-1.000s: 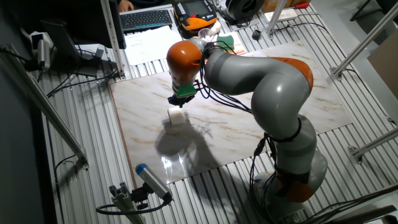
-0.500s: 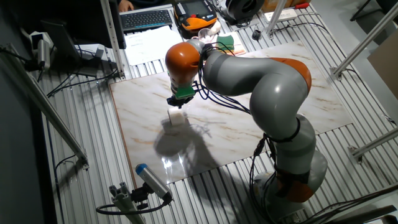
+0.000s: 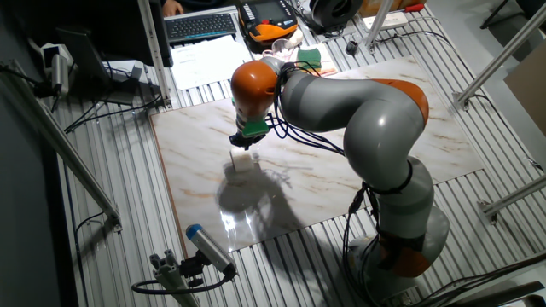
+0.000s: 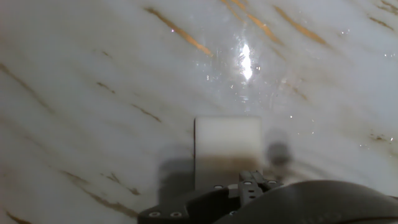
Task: Clean the tabletop with a sponge
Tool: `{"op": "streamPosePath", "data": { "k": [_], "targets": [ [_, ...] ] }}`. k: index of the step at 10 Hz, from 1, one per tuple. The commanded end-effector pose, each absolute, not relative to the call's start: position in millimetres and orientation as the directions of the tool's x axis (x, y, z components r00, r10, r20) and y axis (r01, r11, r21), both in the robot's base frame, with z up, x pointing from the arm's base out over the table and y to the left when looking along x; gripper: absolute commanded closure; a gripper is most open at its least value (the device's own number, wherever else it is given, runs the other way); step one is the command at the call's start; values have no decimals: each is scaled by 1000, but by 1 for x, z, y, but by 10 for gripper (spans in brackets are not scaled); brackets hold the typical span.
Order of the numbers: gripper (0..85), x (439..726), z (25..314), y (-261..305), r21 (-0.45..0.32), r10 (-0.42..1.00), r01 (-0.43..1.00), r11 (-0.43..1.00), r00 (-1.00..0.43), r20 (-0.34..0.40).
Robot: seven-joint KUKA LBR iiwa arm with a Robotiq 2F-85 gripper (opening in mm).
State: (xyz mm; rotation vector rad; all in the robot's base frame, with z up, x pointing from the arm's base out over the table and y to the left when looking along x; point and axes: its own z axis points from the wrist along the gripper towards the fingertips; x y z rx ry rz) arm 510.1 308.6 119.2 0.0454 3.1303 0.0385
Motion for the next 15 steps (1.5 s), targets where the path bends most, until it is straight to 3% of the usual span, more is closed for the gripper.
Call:
{"op": "streamPosePath", "data": {
  "k": [1, 8, 15],
  "targets": [
    [850, 510, 119, 309, 25, 30, 30, 999, -999, -12],
    [850, 510, 119, 309, 26, 53, 54, 998, -998, 22],
    [850, 510, 119, 309, 32, 36, 36, 999, -999, 1]
  ]
}}
